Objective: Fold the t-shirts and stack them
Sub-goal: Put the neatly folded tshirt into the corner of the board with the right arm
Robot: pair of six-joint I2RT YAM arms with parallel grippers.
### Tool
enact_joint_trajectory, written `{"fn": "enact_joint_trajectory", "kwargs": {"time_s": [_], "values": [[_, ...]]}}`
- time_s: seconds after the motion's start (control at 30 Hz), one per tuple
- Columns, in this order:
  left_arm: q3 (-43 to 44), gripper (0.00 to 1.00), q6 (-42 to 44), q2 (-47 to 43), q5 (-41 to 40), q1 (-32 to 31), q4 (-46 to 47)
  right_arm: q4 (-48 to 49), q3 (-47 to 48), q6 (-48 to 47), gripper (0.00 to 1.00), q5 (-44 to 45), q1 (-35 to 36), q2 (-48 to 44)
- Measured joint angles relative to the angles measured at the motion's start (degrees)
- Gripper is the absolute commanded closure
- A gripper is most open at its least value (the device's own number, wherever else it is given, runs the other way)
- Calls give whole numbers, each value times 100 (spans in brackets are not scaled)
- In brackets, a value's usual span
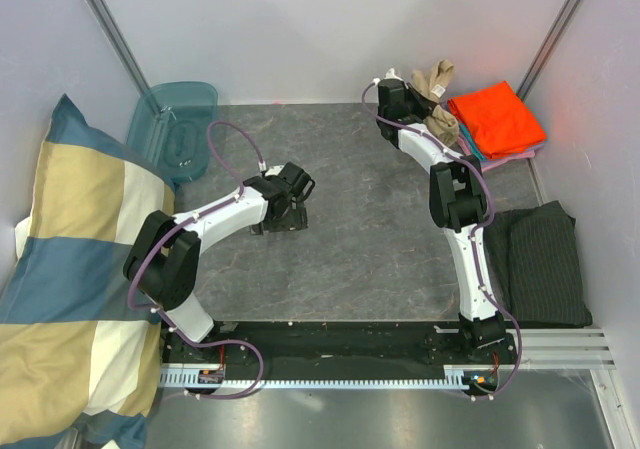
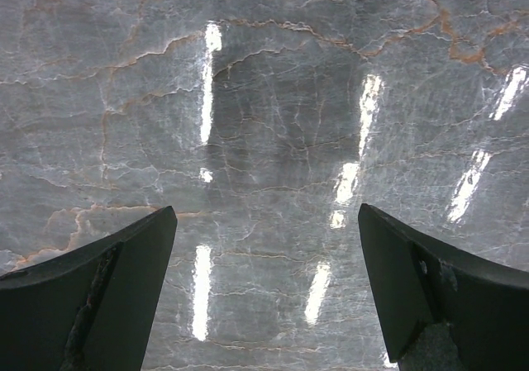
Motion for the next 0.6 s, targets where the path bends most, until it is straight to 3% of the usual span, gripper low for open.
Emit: {"fn": "enact_joint_trajectory", "kwargs": {"time_s": [0.6], "values": [[0, 0, 13, 7, 118, 50, 74, 758, -551, -695, 100, 343, -286, -514]]}}
